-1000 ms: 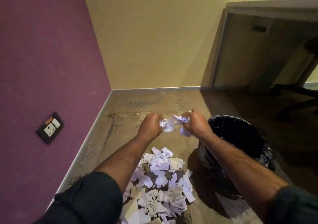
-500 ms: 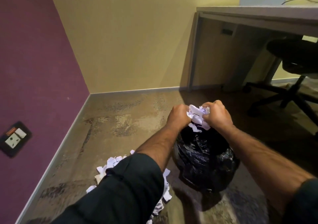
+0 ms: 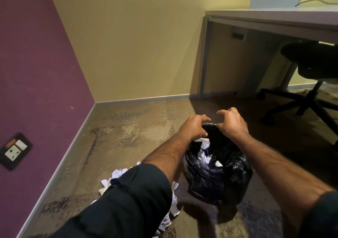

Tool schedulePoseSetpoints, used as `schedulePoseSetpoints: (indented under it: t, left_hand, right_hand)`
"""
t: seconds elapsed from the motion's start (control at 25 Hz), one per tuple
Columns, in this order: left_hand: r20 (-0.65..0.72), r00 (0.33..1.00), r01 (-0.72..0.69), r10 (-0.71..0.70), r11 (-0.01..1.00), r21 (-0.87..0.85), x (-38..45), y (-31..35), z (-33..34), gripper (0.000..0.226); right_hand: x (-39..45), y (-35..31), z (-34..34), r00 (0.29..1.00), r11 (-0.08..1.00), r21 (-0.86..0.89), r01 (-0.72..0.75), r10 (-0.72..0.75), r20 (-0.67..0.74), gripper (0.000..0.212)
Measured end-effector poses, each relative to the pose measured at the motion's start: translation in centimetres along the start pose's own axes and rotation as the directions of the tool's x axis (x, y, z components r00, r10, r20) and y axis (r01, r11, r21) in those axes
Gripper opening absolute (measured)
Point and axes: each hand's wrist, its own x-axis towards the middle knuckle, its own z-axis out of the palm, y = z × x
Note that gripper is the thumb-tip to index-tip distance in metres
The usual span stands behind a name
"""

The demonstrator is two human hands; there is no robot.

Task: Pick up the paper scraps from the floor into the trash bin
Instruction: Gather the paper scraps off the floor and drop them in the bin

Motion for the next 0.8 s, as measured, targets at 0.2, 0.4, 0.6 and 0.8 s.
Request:
schedulePoseSetpoints:
  t: [0.2,0.4,0.6,0.8]
  left_hand:
    - [-0.061,0.998,0.011,-0.006,0.997,0.071,-0.7,-0.4,-1.3,0.060]
    - [-0.127,0.988,0.108,-0.084,0.975,0.196,-2.1,-4.6,-2.5,0.066]
    - [-0.165,0.976,0.183,-0.139,0.938,0.296,-4.5,-11.3,-2.6,0.077]
    - [-0.193,0.952,0.286,-0.237,0.913,0.291,-6.2,-19.1,-2.8,0.080]
  right_hand:
    - [0.0,-1.2,1.0,1.000,1.000,0.017,0.022,-0.022,0.010,0.057]
    - [-1.2,-4.8,5.1,0.990,0.988,0.054,0.143,-0.144,0.006,0.066]
    - [-2.1,-9.0,11.1,0.963,0.965,-0.010,0.263,-0.262,0.059,0.087]
    - [-3.4,-11.9,17.6,0.939,0.944,-0.035,0.327,-0.320,0.122,0.087]
